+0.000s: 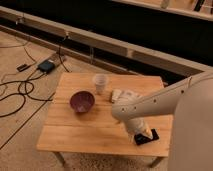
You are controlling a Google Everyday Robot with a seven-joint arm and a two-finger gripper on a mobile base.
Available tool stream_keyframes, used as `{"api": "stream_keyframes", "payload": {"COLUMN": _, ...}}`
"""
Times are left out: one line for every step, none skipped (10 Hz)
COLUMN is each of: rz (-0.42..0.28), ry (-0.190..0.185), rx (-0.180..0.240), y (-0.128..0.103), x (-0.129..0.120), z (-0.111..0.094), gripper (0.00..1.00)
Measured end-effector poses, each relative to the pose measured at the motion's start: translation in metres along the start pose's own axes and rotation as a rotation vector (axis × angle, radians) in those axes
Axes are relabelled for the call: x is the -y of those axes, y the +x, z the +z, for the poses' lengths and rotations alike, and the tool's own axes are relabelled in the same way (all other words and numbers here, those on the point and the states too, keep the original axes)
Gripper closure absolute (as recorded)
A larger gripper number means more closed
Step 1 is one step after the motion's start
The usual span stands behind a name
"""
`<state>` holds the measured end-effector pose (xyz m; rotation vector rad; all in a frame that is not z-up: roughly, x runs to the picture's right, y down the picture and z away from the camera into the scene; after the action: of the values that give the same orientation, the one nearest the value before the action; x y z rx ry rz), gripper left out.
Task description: Push the eraser across the table
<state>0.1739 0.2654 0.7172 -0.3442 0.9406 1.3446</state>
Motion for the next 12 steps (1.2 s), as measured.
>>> {"api": "stream_keyframes", "payload": {"rz": -0.010, "ry": -0.003, "rx": -0.005, "y": 0.006, "x": -0.003, "z": 0.001, "gripper": 0.35}}
{"api": "stream_keyframes", "payload": {"rz": -0.020, "ry": -0.004, "rx": -0.012, "y": 0.011, "x": -0.004, "z": 0.004, "gripper": 0.35}}
{"api": "stream_keyframes", "payload": {"rz": -0.022, "ry": -0.002, "rx": -0.018, "y": 0.014, "x": -0.005, "z": 0.009, "gripper": 0.35}}
{"api": "stream_keyframes", "payload": {"rz": -0.020, "ry": 0.002, "rx": -0.022, "y": 0.013, "x": -0.006, "z": 0.014, "gripper": 0.35}}
{"api": "stream_keyframes", "payload": {"rz": -0.018, "ry": 0.005, "rx": -0.027, "y": 0.012, "x": -0.006, "z": 0.019, "gripper": 0.35}}
{"api": "stream_keyframes", "payload": {"rz": -0.017, "ry": 0.010, "rx": -0.030, "y": 0.008, "x": -0.006, "z": 0.025, "gripper": 0.35}}
{"api": "stream_keyframes", "payload": {"rz": -0.017, "ry": 0.014, "rx": -0.032, "y": 0.004, "x": -0.007, "z": 0.029, "gripper": 0.35}}
{"api": "stream_keyframes", "payload": {"rz": -0.018, "ry": 0.020, "rx": -0.033, "y": 0.000, "x": -0.008, "z": 0.033, "gripper": 0.35}}
{"api": "stream_keyframes", "payload": {"rz": -0.018, "ry": 0.030, "rx": -0.034, "y": -0.006, "x": -0.008, "z": 0.039, "gripper": 0.35}}
{"api": "stream_keyframes", "payload": {"rz": -0.016, "ry": 0.040, "rx": -0.033, "y": -0.011, "x": -0.007, "z": 0.043, "gripper": 0.35}}
{"api": "stream_keyframes", "payload": {"rz": -0.013, "ry": 0.052, "rx": -0.030, "y": -0.016, "x": -0.005, "z": 0.046, "gripper": 0.35}}
{"api": "stream_keyframes", "payload": {"rz": -0.006, "ry": 0.061, "rx": -0.029, "y": -0.021, "x": -0.001, "z": 0.048, "gripper": 0.35}}
